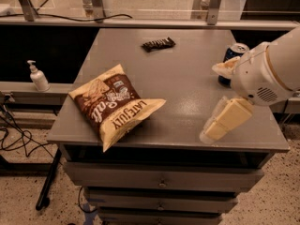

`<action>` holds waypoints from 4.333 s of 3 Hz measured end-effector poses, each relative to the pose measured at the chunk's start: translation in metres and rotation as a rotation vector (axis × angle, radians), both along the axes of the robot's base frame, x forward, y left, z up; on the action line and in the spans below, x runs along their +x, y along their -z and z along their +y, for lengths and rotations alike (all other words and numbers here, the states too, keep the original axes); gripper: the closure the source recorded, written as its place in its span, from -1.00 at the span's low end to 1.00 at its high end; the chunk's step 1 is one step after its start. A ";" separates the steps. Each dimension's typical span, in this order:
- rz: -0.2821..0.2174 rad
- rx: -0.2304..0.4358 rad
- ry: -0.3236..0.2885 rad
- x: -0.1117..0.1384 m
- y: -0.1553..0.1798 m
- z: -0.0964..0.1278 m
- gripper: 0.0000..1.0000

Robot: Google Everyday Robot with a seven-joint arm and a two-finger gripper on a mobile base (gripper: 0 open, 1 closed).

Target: Move brown chip bag near pepsi can

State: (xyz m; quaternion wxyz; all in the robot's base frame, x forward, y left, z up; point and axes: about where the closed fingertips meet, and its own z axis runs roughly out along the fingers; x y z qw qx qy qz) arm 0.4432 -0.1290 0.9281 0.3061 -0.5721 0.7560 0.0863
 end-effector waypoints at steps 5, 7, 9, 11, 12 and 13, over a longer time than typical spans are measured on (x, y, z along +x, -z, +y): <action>-0.141 0.294 -0.229 0.026 0.056 0.130 -1.00; -0.184 0.369 -0.280 0.046 0.069 0.178 -0.17; -0.233 0.330 -0.238 0.055 0.057 0.141 0.77; -0.222 0.238 -0.248 0.046 0.051 0.098 1.00; -0.203 0.200 -0.276 0.037 0.056 0.079 1.00; -0.195 0.172 -0.293 0.031 0.058 0.052 1.00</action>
Offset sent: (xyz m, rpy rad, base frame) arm 0.0108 -0.0090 0.0035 0.1631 -0.1003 0.0109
